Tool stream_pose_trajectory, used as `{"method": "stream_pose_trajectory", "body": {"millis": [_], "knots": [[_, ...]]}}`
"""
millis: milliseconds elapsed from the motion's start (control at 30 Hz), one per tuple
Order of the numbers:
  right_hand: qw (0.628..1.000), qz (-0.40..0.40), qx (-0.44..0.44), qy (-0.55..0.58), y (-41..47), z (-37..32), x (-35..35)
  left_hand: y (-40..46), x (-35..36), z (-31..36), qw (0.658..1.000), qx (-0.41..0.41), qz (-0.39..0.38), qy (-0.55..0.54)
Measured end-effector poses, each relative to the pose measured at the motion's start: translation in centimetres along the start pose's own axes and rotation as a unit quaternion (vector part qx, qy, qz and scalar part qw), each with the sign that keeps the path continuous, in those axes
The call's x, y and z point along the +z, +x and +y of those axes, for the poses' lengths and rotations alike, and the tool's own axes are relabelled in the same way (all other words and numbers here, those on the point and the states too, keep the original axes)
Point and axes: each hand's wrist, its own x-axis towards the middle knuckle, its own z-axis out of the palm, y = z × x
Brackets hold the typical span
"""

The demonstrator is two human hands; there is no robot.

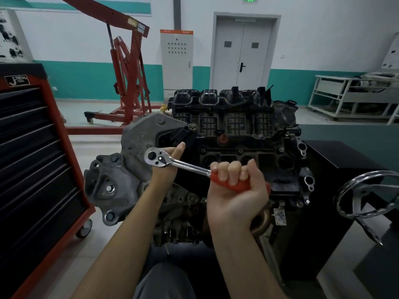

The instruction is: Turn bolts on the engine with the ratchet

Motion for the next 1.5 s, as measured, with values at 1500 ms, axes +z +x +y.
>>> {"method": "stream_pose_trajectory", "body": {"millis": [1500], "knots": [[1.0,-0.018,0.017,0.011,0.4,-0.7,-0.9,0.0,-0.1,0.4,0.998,-0.005,0.001,0.064]]}}
